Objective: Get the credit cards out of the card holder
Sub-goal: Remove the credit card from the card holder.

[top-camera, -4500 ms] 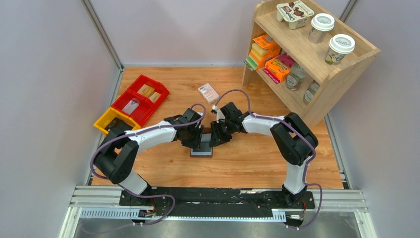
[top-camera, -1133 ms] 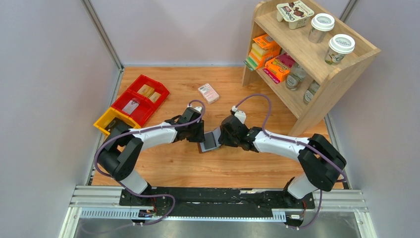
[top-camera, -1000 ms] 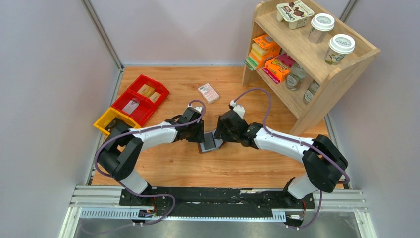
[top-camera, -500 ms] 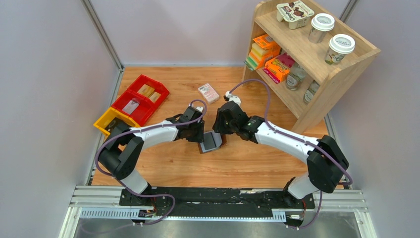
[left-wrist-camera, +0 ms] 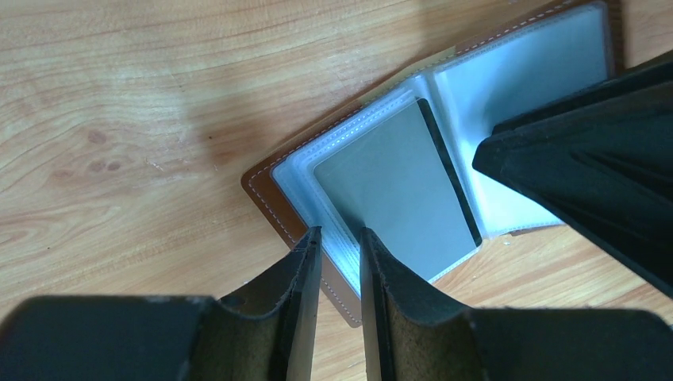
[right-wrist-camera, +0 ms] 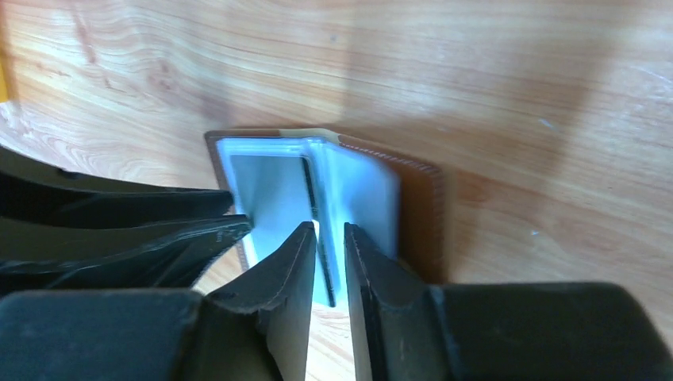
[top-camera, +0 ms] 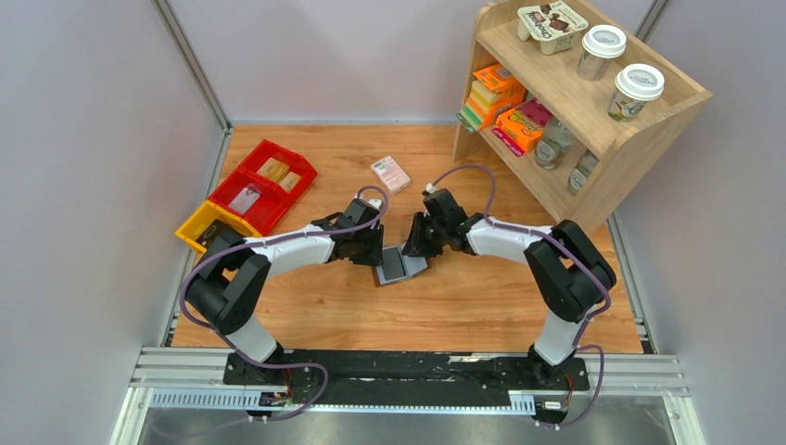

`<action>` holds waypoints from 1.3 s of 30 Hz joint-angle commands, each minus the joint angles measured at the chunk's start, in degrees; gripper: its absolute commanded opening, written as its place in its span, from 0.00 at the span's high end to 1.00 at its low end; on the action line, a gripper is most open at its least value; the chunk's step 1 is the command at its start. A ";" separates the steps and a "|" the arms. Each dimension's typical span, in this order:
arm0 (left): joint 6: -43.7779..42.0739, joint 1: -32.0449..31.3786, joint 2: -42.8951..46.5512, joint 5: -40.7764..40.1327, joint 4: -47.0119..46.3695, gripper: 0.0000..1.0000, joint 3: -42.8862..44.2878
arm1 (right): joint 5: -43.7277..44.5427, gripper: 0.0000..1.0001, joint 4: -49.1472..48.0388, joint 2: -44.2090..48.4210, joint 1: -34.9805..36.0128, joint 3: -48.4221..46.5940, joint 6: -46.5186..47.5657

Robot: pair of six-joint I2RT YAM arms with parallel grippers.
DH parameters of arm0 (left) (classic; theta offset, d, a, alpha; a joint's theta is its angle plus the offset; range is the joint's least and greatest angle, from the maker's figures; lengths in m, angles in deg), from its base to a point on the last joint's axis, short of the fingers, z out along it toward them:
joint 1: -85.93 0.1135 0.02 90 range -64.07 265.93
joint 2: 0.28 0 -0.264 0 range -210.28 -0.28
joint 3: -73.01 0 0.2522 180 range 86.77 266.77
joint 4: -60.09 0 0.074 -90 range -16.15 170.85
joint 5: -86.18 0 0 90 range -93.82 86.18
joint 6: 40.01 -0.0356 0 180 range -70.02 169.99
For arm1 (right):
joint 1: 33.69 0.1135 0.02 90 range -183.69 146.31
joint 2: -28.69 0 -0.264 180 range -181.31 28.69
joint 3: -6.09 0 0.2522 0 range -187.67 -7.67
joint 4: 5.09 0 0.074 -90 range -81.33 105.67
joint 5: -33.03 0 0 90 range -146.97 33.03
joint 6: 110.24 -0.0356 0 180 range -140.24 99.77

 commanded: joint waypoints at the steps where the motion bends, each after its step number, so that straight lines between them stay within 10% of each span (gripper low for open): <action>1: -1.27 -0.26 -1.60 -0.85 2.02 0.68 -0.03 | -5.01 0.71 -4.42 -1.15 -2.42 1.64 1.22; 17: -0.22 1.23 -0.64 -0.06 -0.09 0.86 -4.16 | -18.81 0.66 -19.18 -7.84 -3.39 5.25 -0.10; 39: -1.27 1.94 -2.13 -2.17 0.44 1.00 -5.57 | -31.91 0.92 -39.58 -5.46 -4.89 10.08 -7.56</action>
